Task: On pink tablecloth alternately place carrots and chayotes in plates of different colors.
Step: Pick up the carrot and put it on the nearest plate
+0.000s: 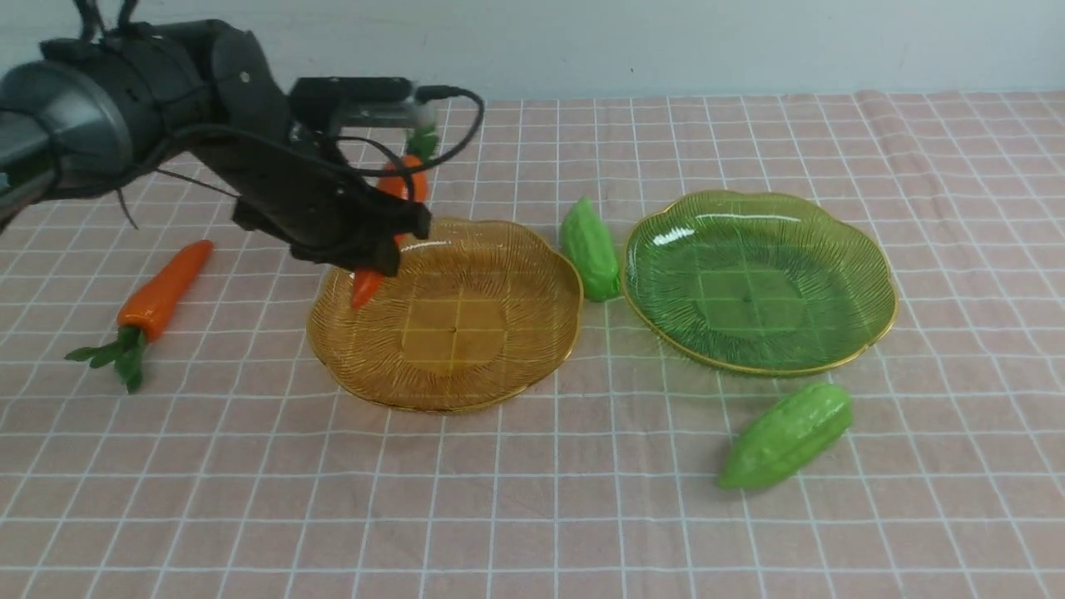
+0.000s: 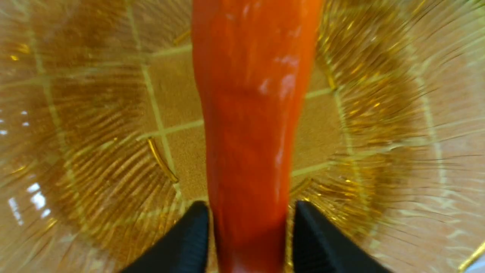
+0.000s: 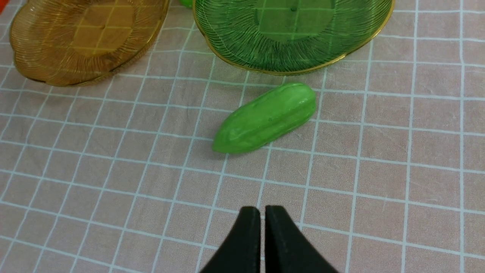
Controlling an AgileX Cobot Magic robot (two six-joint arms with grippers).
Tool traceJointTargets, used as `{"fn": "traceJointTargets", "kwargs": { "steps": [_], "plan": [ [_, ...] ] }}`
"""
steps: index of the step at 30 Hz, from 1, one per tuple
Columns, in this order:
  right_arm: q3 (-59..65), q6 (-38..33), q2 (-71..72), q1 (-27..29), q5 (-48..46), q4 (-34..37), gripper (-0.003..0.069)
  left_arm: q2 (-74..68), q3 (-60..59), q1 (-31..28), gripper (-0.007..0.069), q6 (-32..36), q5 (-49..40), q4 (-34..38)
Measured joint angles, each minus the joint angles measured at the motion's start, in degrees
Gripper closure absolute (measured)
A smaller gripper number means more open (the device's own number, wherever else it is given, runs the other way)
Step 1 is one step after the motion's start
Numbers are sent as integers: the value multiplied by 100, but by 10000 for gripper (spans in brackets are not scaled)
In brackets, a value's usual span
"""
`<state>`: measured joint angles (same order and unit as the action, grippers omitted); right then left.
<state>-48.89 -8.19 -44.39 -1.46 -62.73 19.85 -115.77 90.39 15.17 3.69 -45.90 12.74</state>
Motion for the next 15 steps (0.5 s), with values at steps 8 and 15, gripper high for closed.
{"fn": "traceJointTargets", "kwargs": {
  "steps": [8,15],
  "plan": [
    [0,0,-6,0,-37,153,650,101,354,-332,125,-73,-806,-626],
    [0,0,-6,0,-194,154,650,119,725,-1503,568,-333,-1321,-1480]
  ]
}}
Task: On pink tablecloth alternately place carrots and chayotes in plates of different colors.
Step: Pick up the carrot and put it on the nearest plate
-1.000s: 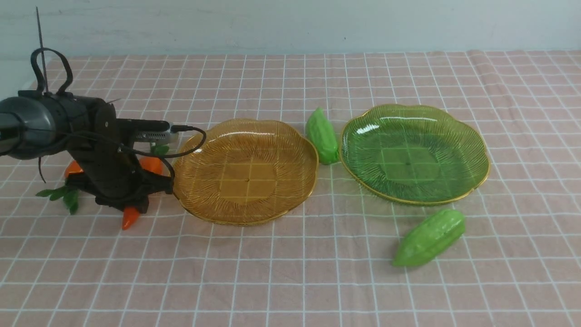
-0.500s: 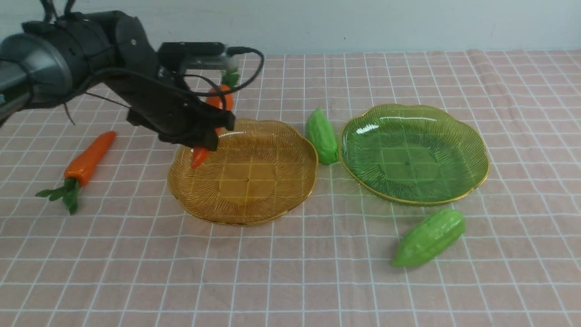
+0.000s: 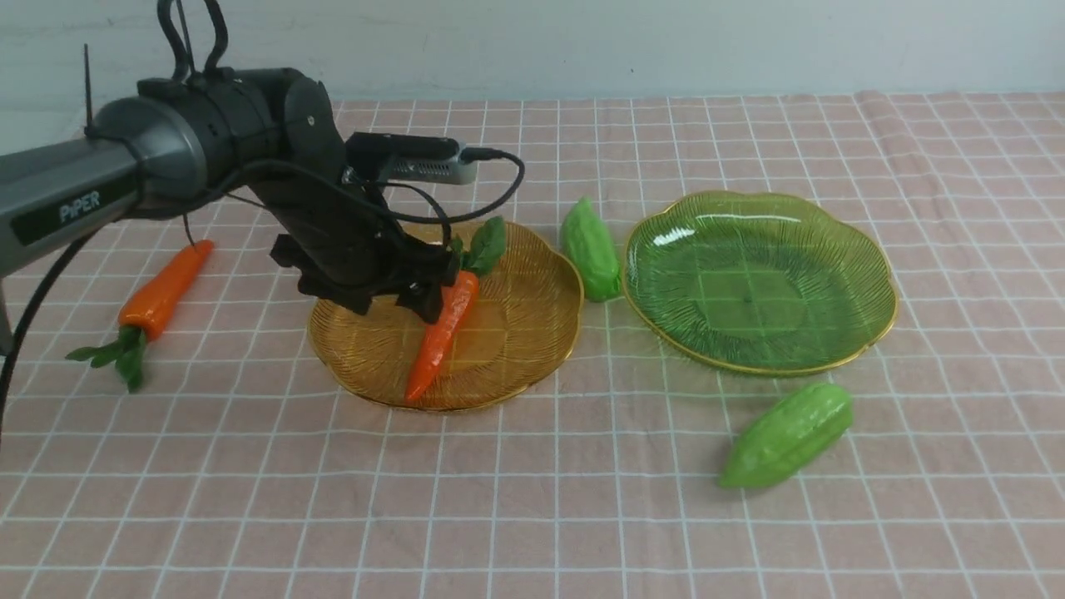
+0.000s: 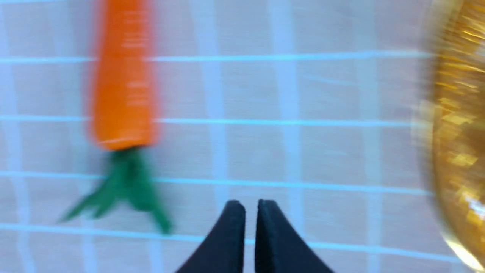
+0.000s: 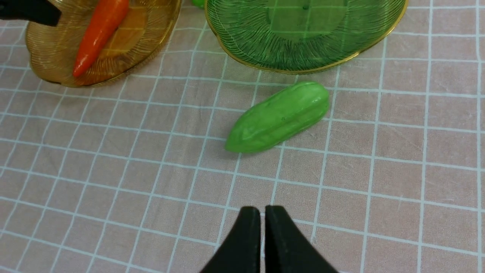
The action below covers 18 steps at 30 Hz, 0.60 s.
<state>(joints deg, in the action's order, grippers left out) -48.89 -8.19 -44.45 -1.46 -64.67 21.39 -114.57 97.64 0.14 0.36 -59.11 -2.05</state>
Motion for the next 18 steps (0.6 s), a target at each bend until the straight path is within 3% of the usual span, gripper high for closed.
{"fn": "traceJointTargets", "kwargs": {
  "steps": [5,10,15,18],
  "plan": [
    [0,0,0,0,-112,11,650,0,65,-627,619,65,164,48],
    [0,0,0,0,-165,-10,650,-41,65,-1013,610,426,632,205],
    [0,0,0,0,-281,-30,650,-299,72,-1100,499,982,1144,270],
    [0,0,0,0,-341,-47,650,-482,72,-1088,379,1113,1416,302]
  ]
}}
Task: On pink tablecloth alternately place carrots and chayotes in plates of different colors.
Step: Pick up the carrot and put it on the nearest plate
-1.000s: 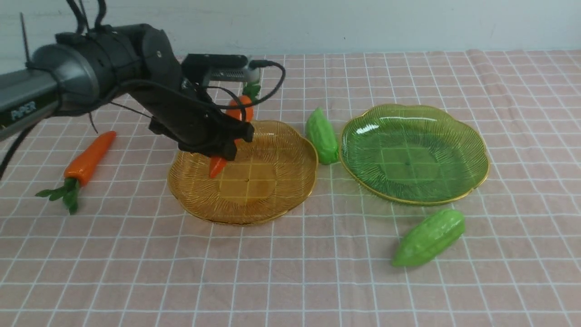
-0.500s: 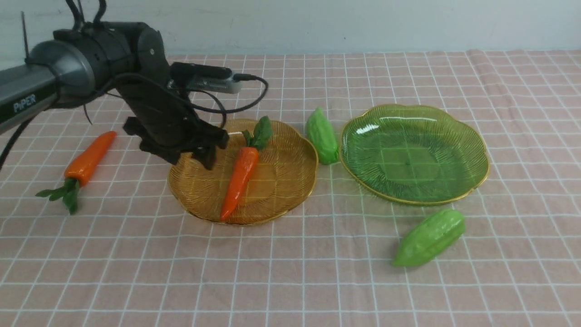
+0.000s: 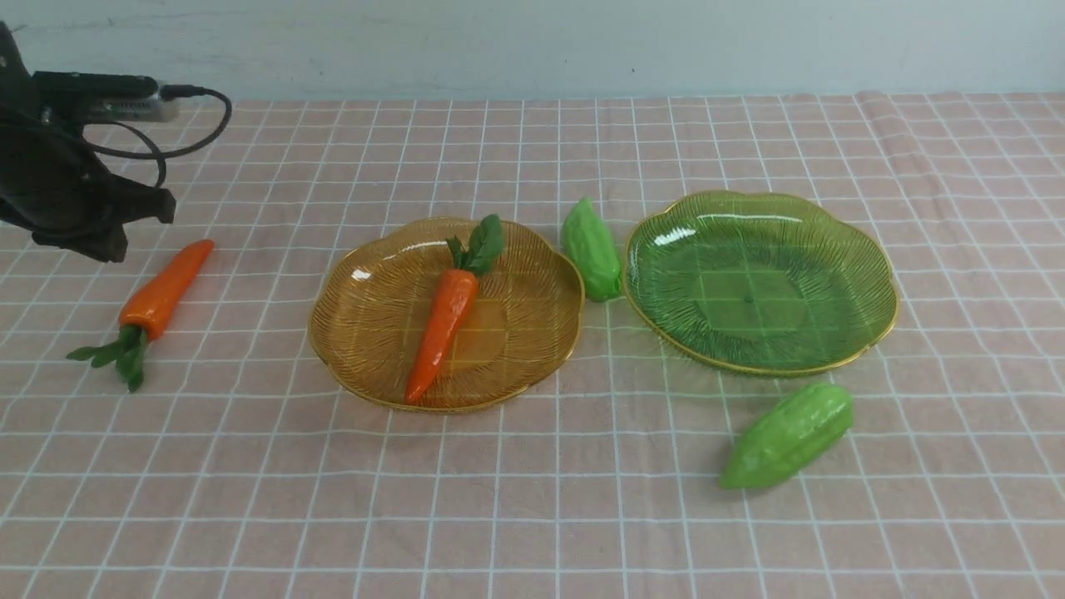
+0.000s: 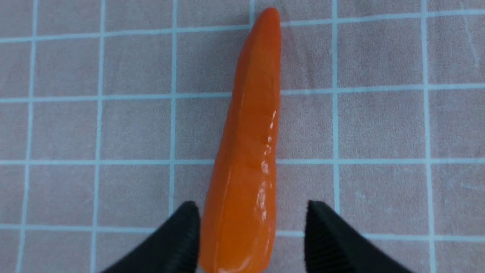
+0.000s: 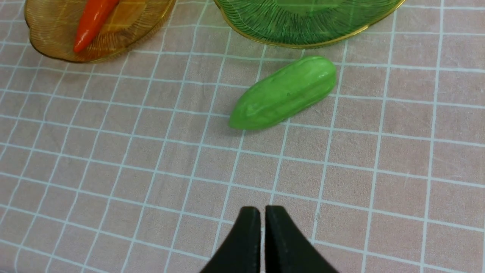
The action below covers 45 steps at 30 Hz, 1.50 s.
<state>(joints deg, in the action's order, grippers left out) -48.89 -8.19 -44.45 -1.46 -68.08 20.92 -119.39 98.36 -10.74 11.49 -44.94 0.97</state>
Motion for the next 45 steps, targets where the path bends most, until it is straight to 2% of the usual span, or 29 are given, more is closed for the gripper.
{"fn": "traceJointTargets", "kwargs": {
  "steps": [4,6,10,13,16,19,21,22,23,27,30,32,36,40,45],
  "plan": [
    [0,0,0,0,-25,-5,650,-243,0,23,171,26,303,0],
    [0,0,0,0,-25,-13,650,-378,0,23,100,26,371,-12],
    [0,0,0,0,-25,-105,650,-645,0,23,0,8,401,-34],
    [0,0,0,0,-25,-138,650,-871,0,23,-20,-159,458,-154],
    [0,0,0,0,-25,-144,650,-933,13,23,3,-439,515,-332],
    [0,-5,0,0,-20,-144,650,-941,24,23,102,-651,481,-370],
    [0,-5,0,0,-15,-162,650,-941,49,23,211,-713,396,-401],
    [0,-5,0,0,-15,-178,650,-941,92,23,302,-743,266,-430],
    [0,-5,0,0,-2,-220,650,-907,204,34,358,-764,44,-472],
    [0,188,-28,0,124,-401,650,-568,586,83,367,-786,-669,-332],
    [0,393,-123,0,198,-496,650,-156,910,242,368,-634,-1062,125],
    [0,435,-248,0,227,-496,650,194,1030,572,370,-104,-1337,726],
    [0,441,-581,0,248,-266,650,271,1051,1259,370,748,-1561,1411],
    [0,446,-865,0,321,-176,650,64,1040,1738,370,968,-1650,1471],
    [-103,446,-1347,0,369,-155,643,-192,1034,2083,358,771,-1650,1152]
  ]
}}
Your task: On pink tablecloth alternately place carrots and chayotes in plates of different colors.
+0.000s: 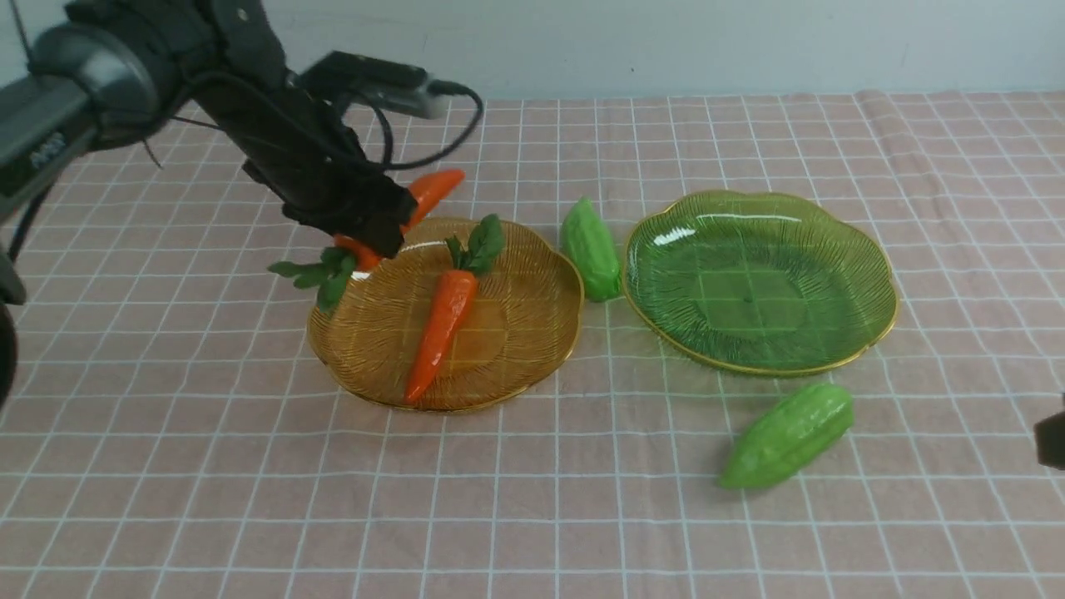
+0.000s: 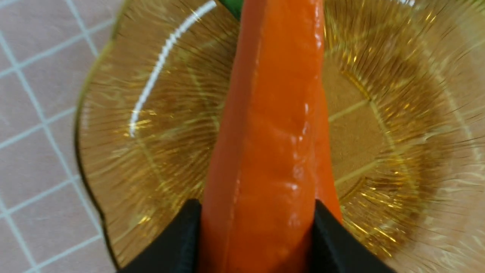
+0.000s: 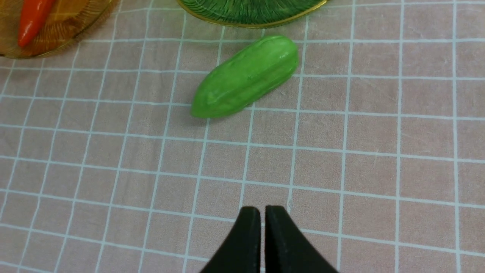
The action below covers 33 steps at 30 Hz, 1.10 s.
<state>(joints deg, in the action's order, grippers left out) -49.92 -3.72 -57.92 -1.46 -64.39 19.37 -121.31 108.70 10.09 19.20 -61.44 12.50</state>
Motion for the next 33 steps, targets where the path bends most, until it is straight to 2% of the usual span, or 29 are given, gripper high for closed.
{"fn": "traceJointTargets", "kwargs": {
  "steps": [5,9,10,13,17,18,20,21,22,24,25,26,30,33],
  "plan": [
    [-163,20,-494,0,26,0,616,-192,0,110,314,-406,13,-283],
    [-347,157,-980,0,70,0,536,-281,0,121,245,-645,13,-317],
    [-376,178,-1081,0,92,0,510,-280,0,121,201,-728,7,-312],
    [-452,211,-1374,0,198,0,412,-280,78,121,136,-809,-160,-306],
    [-504,235,-1654,-88,357,-24,280,-280,387,127,104,-820,-621,-306],
    [-539,240,-1779,-202,441,-24,218,-280,511,133,111,-826,-745,-301],
    [-631,240,-1946,-403,612,-19,123,-213,799,162,176,-855,-858,-307],
    [-641,240,-1960,-422,626,-19,116,-183,815,169,185,-862,-858,-307],
    [-699,240,-2057,-524,703,-19,76,-89,871,191,238,-915,-858,-311],
    [-872,300,-2290,-755,828,-76,20,178,918,263,394,-979,-880,-311],
    [-949,373,-2383,-800,858,-126,8,398,930,334,502,-1009,-895,-290],
    [-994,436,-2458,-818,861,-153,1,564,929,391,554,-1022,-902,-268],
    [-1236,997,-2896,-854,808,-203,-12,1042,898,613,613,-1047,-939,-211],
    [-1399,1428,-3341,-854,790,-265,-13,1615,588,1116,628,-1061,-978,-160]
  ]
}}
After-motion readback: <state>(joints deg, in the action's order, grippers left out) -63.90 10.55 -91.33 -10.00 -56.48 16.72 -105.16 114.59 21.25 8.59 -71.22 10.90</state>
